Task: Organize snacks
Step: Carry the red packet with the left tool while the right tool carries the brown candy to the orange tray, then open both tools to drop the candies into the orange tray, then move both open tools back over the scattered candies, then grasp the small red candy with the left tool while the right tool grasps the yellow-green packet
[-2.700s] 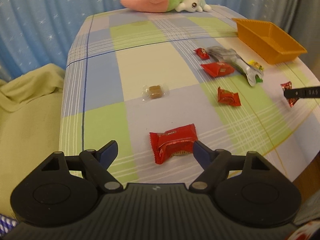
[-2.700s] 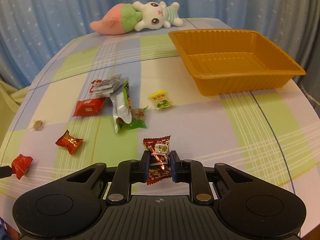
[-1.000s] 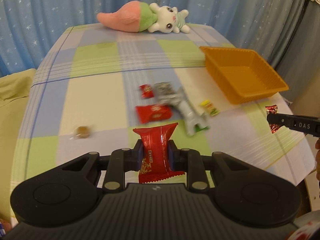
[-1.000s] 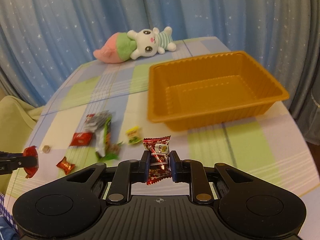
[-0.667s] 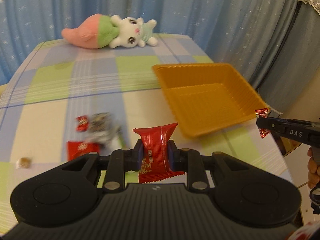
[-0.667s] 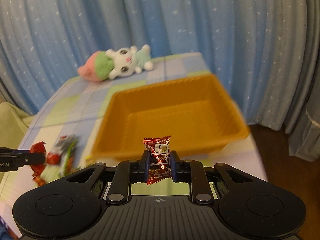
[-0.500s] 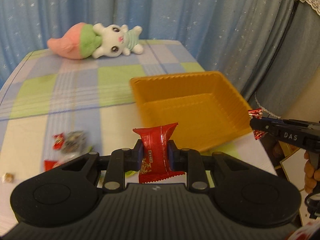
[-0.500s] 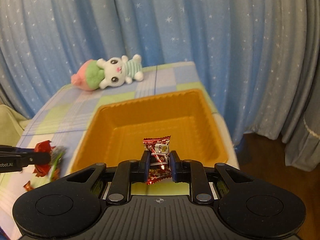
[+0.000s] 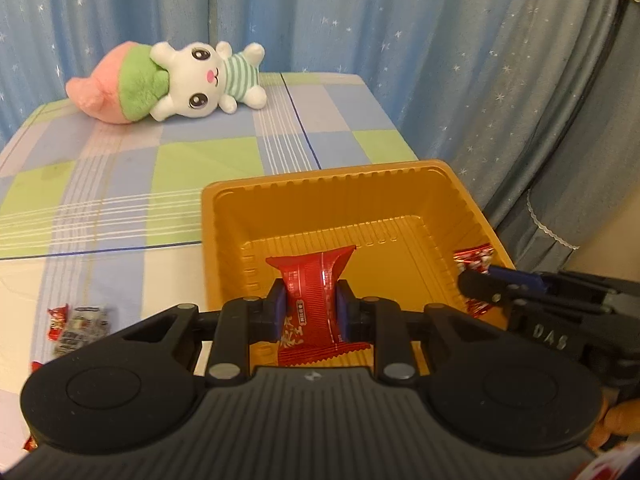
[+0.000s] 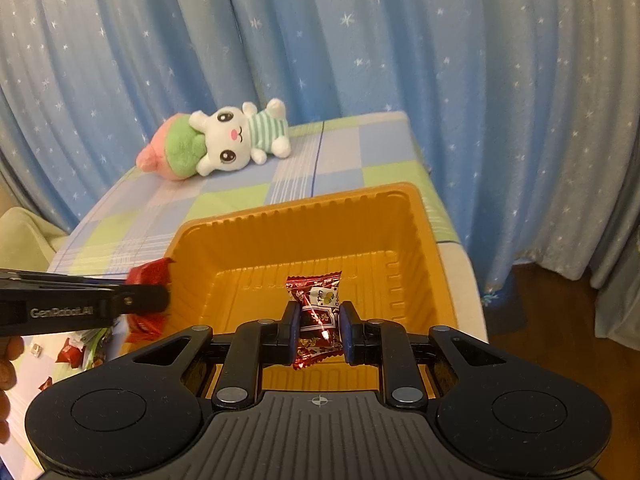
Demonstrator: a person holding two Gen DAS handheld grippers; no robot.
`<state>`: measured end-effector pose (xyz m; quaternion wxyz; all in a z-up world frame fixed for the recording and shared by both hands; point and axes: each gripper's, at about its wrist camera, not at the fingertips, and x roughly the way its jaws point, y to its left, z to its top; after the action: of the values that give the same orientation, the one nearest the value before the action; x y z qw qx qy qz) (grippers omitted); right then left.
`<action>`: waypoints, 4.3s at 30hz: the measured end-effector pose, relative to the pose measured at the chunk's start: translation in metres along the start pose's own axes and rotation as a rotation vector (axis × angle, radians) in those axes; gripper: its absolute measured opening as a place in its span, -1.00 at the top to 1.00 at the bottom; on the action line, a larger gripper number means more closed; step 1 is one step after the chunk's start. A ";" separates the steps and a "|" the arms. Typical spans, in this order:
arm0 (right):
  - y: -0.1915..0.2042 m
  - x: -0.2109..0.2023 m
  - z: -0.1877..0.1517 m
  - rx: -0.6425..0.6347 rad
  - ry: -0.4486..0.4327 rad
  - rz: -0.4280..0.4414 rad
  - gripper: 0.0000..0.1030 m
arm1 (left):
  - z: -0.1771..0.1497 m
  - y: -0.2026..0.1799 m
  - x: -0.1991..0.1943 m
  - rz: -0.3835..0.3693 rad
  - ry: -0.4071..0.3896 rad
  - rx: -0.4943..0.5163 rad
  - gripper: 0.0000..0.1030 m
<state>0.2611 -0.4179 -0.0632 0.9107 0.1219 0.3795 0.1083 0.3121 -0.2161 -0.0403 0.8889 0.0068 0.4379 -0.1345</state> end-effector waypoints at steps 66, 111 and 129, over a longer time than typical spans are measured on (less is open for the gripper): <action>0.014 -0.039 -0.035 0.000 -0.023 0.109 -0.33 | -0.106 0.072 -0.095 0.115 -0.037 -0.190 -0.04; 0.153 0.012 -0.109 0.092 0.174 0.079 -0.33 | -0.177 0.218 -0.087 0.101 0.089 -0.177 0.16; 0.149 0.022 -0.105 0.134 0.181 0.028 -0.33 | -0.159 0.234 -0.049 0.101 0.117 -0.173 0.18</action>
<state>0.1848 -0.2555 -0.1039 0.8609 0.1778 0.4648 0.1061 0.2179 0.0415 -0.1249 0.8647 -0.0400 0.4981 -0.0508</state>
